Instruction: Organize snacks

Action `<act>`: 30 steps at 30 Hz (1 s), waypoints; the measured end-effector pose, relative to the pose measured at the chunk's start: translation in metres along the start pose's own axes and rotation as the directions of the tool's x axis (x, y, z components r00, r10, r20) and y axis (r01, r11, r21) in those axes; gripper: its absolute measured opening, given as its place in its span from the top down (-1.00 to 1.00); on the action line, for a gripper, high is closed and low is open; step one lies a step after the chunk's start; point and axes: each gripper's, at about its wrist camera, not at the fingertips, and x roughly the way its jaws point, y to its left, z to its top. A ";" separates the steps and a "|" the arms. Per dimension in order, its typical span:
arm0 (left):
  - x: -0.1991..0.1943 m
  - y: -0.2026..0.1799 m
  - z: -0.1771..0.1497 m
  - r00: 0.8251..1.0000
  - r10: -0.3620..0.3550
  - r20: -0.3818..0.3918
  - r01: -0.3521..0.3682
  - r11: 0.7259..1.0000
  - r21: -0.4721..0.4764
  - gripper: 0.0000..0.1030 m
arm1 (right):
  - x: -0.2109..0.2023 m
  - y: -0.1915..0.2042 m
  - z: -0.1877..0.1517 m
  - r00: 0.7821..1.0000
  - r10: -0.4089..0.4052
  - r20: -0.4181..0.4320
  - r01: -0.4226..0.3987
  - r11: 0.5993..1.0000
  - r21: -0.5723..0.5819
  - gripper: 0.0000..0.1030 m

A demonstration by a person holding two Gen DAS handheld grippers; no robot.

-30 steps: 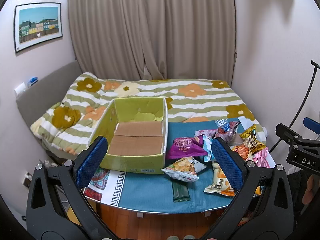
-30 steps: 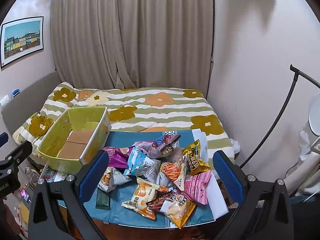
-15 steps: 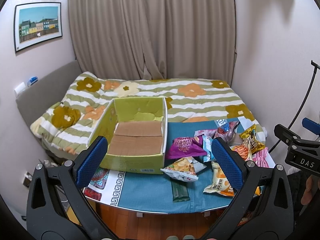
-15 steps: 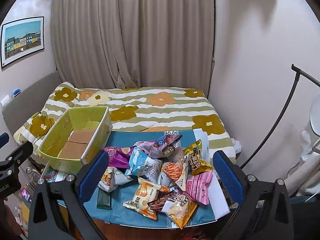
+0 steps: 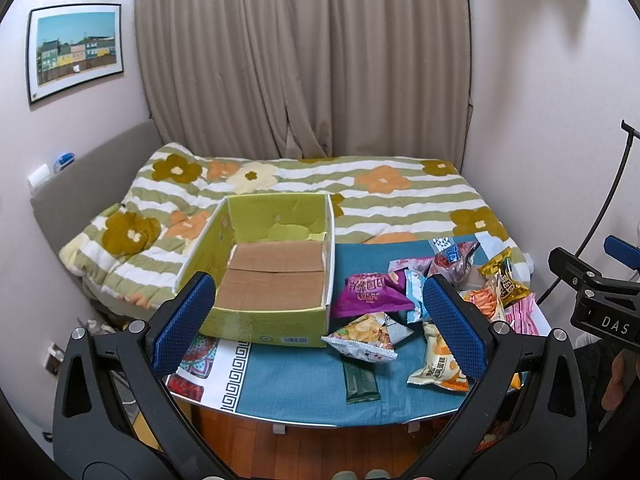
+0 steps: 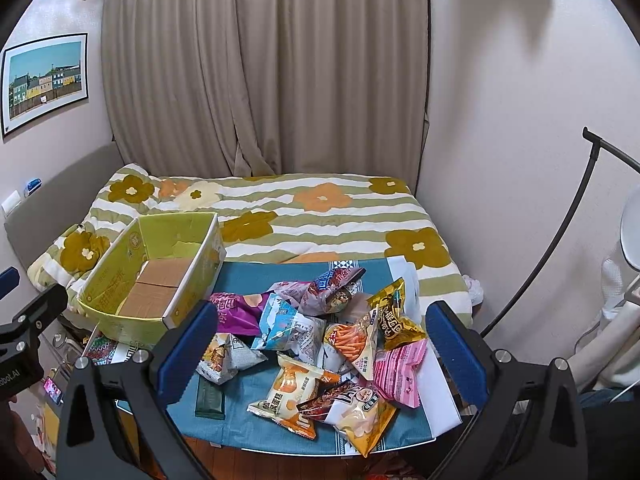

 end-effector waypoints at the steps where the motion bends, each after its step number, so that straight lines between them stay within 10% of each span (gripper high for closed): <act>1: 0.000 -0.001 -0.001 1.000 -0.001 0.000 0.001 1.000 0.000 -0.99 | 0.001 -0.001 0.001 1.000 0.000 -0.001 0.000 1.000 -0.001 -1.00; 30: 0.074 -0.011 -0.001 0.981 -0.123 -0.152 0.126 0.992 0.011 -0.99 | 0.034 -0.023 -0.005 0.993 -0.012 -0.119 0.020 0.998 0.064 -1.00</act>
